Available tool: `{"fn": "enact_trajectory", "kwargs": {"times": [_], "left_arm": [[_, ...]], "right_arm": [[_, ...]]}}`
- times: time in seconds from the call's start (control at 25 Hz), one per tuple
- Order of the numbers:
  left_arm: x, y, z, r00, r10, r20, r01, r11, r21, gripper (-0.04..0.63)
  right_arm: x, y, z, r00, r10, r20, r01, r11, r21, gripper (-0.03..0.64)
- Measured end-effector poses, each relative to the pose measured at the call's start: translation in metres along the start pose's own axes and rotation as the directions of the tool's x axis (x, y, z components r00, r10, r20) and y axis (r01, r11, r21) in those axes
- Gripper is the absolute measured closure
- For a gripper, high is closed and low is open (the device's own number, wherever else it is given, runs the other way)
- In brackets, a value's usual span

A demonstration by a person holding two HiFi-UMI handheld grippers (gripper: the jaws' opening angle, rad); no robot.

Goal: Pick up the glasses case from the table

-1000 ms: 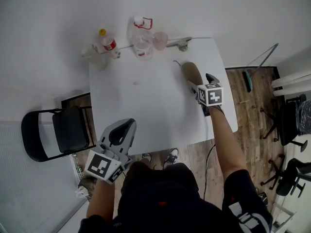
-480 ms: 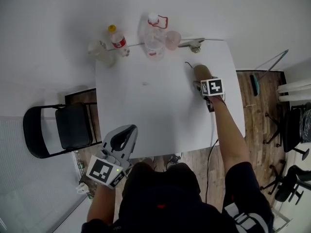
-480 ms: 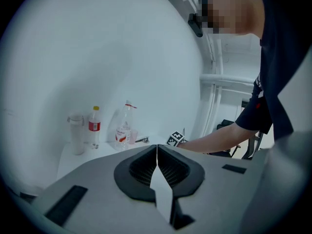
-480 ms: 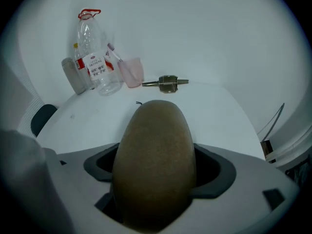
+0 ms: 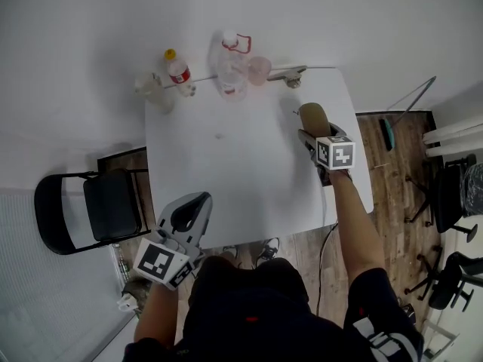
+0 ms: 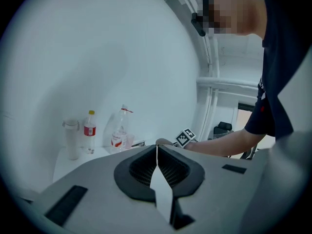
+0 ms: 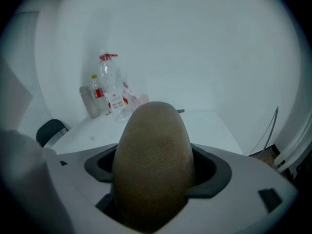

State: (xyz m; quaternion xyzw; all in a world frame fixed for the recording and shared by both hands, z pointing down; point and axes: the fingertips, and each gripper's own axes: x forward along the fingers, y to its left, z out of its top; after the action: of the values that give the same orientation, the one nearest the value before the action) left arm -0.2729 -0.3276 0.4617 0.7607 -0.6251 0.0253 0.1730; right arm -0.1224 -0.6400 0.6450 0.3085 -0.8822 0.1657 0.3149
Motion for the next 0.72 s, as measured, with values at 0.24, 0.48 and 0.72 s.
{"fn": "enact_trajectory", "kwargs": {"times": [0.24,0.48,0.72], "left_arm": [[0.009,-0.037,0.024,0.996,-0.080,0.032,0.079,0.996,0.042,0.569],[0.006,-0.078,0.037,0.988,-0.139,0.062,0.134,0.988,0.076,0.569],[-0.002,-0.102,0.063,0.983,-0.152,0.108,0.137,0.981,0.135,0.569]], "right_arm": [[-0.100,0.017,0.033,0.978,0.012,0.206,-0.027,0.997,0.070,0.209],[-0.198,0.037,0.043,0.933,0.022,0.359,-0.055,0.995,0.082,0.210],[-0.304,0.060,0.062,0.860,0.003,0.510,-0.015,1.000,0.020,0.209]]}}
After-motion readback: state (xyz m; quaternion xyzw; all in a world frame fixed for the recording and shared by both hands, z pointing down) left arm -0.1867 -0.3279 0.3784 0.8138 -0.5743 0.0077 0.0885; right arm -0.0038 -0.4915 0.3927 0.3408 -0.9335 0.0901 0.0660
